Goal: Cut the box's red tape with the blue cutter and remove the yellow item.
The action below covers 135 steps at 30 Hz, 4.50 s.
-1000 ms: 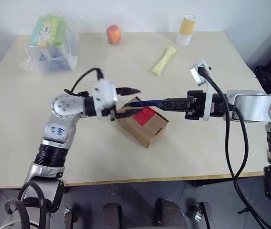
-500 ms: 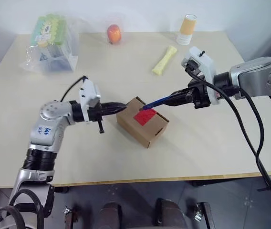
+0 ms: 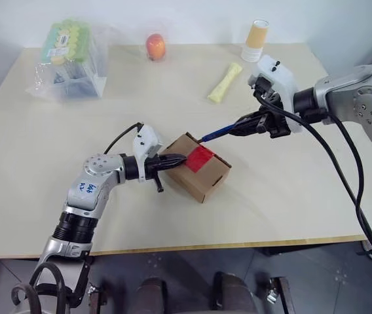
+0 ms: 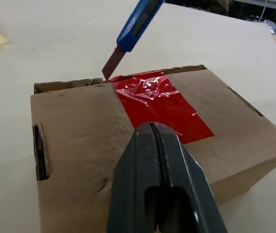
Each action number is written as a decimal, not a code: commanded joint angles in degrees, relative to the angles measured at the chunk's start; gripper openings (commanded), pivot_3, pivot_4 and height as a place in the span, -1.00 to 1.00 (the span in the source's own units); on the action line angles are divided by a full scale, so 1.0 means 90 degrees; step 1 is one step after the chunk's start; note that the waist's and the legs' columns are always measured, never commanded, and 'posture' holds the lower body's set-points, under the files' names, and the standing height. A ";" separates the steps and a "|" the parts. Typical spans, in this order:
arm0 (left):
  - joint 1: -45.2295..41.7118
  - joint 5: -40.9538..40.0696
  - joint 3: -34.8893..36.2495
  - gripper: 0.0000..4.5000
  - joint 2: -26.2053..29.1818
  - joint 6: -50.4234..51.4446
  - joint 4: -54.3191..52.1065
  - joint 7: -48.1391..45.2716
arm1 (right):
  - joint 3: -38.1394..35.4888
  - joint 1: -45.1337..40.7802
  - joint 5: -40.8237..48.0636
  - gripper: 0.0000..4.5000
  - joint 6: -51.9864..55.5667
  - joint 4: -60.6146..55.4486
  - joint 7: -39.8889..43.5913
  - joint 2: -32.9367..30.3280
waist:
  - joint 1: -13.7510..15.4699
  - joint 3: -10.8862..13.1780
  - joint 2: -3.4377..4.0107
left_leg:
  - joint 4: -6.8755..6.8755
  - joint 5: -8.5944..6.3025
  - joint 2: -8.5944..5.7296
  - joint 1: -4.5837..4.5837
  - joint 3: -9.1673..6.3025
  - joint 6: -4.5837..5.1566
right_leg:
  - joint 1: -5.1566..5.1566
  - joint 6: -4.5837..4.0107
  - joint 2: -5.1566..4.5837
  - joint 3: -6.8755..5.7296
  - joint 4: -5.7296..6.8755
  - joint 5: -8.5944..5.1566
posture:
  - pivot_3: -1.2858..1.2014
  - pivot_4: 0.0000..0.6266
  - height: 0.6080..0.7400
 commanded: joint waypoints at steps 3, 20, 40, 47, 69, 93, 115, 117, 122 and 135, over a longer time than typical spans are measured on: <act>0.0000 0.0075 -0.0092 -1.00 -0.0061 0.0145 -0.0203 0.0080 | -0.0295 0.0137 -0.0326 -0.93 -0.0119 -0.0127 0.0176 0.0036 | -0.0001 0.0000 0.0000 | 0.0001 0.0000 0.0000 0.0000 0.0000 0.0000 | 0.0000 0.0000 0.0000 0.0000 0.0001 0.0000 | 0.03 -0.52 1.00; 0.0222 0.0097 -0.0187 -1.00 -0.0087 0.0307 -0.0473 0.0149 | -0.0723 0.0181 -0.0696 -0.93 -0.0143 0.0039 0.0405 0.0348 | -0.0007 0.0000 0.0000 | 0.0004 0.0000 0.0000 0.0003 -0.0001 0.0000 | 0.0002 0.0000 0.0000 0.0001 0.0009 0.0000 | 0.03 -0.52 1.00; 0.0226 0.0096 -0.0221 -1.00 -0.0085 0.0407 -0.0539 0.0150 | -0.1031 0.0460 -0.0906 -0.93 -0.0301 0.0080 0.0431 0.0572 | -0.0012 -0.0001 0.0001 | 0.0007 0.0000 0.0000 0.0013 0.0001 0.0000 | 0.0004 0.0000 0.0000 0.0006 0.0022 0.0000 | 0.03 -0.52 1.00; 0.0196 0.0112 -0.0219 -1.00 -0.0091 0.0368 -0.0496 0.0141 | -0.1124 0.0437 -0.0928 -0.93 -0.0251 0.0154 0.0438 0.0670 | -0.0008 -0.0001 0.0001 | 0.0009 0.0000 0.0000 0.0013 0.0001 0.0000 | 0.0005 0.0000 -0.0001 0.0006 0.0024 0.0000 | 0.03 -0.52 1.00; 0.0217 0.0169 -0.0216 -1.00 -0.0070 0.0577 -0.0552 0.0302 | -0.0665 0.0728 -0.1329 -0.93 -0.0471 -0.0163 0.0956 0.0422 | -0.0009 -0.0001 0.0001 | 0.0009 0.0000 0.0000 0.0013 0.0001 0.0000 | 0.0005 0.0000 0.0000 0.0006 0.0024 0.0000 | 0.03 -0.52 1.00; 0.0281 0.0415 -0.0481 -1.00 -0.0292 0.0873 -0.0350 0.0811 | 0.1005 -0.0439 -0.2340 -0.93 -0.0680 0.0279 0.2572 -0.0116 | 0.0017 -0.0003 0.0003 | 0.0035 0.0000 0.0000 0.0025 -0.0001 0.0000 | 0.0022 0.0000 -0.0001 0.0014 0.0038 0.0000 | 0.03 -0.52 1.00; 0.0107 -0.0278 0.0359 -1.00 -0.0425 -0.0219 -0.0490 0.0340 | -0.0956 0.0277 -0.1941 -0.93 -0.0873 0.0539 0.2985 -0.1028 | 0.0035 -0.0001 0.0000 | 0.0048 -0.0001 0.0000 0.0013 0.0001 -0.0001 | 0.0017 -0.0001 -0.0002 0.0018 0.0038 0.0000 | 0.03 -0.52 1.00; 0.0025 -0.0725 0.0883 -1.00 -0.0209 -0.0201 -0.0580 0.0088 | -0.1841 0.1097 -0.1888 -0.93 -0.1743 0.0643 0.2759 -0.1195 | 0.0039 -0.0001 -0.0002 | 0.0049 -0.0001 0.0000 0.0006 0.0000 -0.0001 | 0.0012 -0.0001 -0.0002 0.0016 0.0036 0.0000 | 0.03 -0.52 1.00; 0.0235 -0.1203 0.1719 -1.00 0.0706 0.0158 -0.0516 -0.0265 | -0.3812 0.2833 -0.1642 -0.93 -0.3084 0.0952 0.1720 -0.0739 | -0.0014 0.0002 -0.0010 | 0.0039 -0.0001 0.0000 0.0007 0.0006 -0.0001 | 0.0011 0.0000 -0.0005 0.0013 0.0034 0.0000 | 0.03 -0.52 1.00; 0.2441 -0.0904 0.1581 -1.00 0.1089 0.0336 -0.1498 0.0142 | -0.4138 0.4433 -0.2847 -0.25 -0.6509 0.3316 -0.0778 0.1009 | -0.0137 0.0000 0.0002 | -0.0003 -0.0001 0.0002 0.0056 0.0035 -0.0002 | 0.0021 -0.0001 -0.0006 0.0029 0.0034 -0.0001 | 0.03 -0.52 1.00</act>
